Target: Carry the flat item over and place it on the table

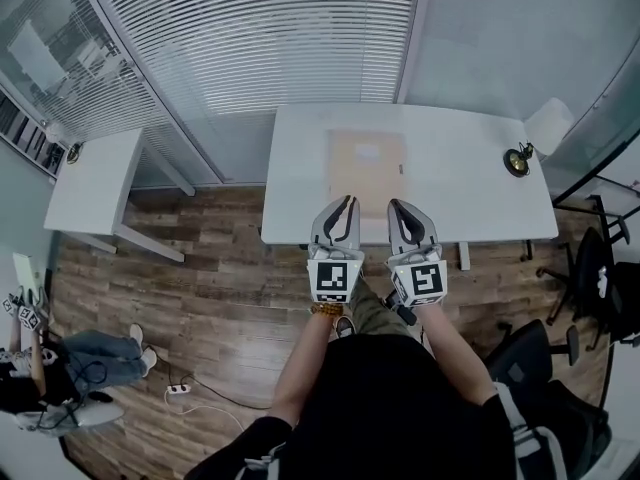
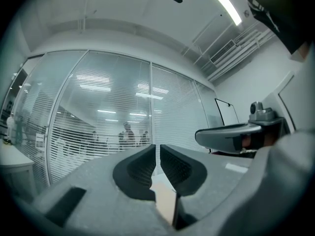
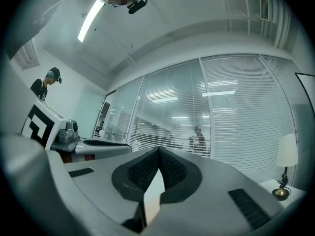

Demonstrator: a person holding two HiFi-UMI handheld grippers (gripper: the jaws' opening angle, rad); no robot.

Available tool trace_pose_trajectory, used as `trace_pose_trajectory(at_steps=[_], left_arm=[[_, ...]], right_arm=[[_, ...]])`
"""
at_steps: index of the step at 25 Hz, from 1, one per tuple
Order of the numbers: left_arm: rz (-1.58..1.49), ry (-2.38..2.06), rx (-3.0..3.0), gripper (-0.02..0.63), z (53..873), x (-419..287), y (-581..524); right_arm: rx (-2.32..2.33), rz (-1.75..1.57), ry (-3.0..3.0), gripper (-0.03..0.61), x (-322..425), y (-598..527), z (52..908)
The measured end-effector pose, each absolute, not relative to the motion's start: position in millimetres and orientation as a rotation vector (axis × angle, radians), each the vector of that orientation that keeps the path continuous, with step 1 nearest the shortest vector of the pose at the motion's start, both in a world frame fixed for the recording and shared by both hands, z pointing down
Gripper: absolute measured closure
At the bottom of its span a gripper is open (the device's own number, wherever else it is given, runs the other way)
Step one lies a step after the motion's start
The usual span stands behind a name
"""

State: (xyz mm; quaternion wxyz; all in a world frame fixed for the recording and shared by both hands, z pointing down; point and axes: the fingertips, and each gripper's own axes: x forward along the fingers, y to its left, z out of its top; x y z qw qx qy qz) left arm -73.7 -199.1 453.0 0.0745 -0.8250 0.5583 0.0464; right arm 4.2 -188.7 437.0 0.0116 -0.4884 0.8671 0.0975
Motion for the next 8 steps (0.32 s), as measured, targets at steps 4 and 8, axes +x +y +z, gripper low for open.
trace_pose_trajectory(at_steps=[4,8], left_arm=[[0.133,1.691,-2.480,0.574,458.3,-77.4,-198.4],[0.128,1.708,-2.478,0.574,461.8,-80.9,-192.9]], right_arm=[[-1.523,0.293,2.710,0.572,2.2,-188.7,441.1],[-1.514,0.292,2.718,0.572,-0.5,-182.6,441.5]])
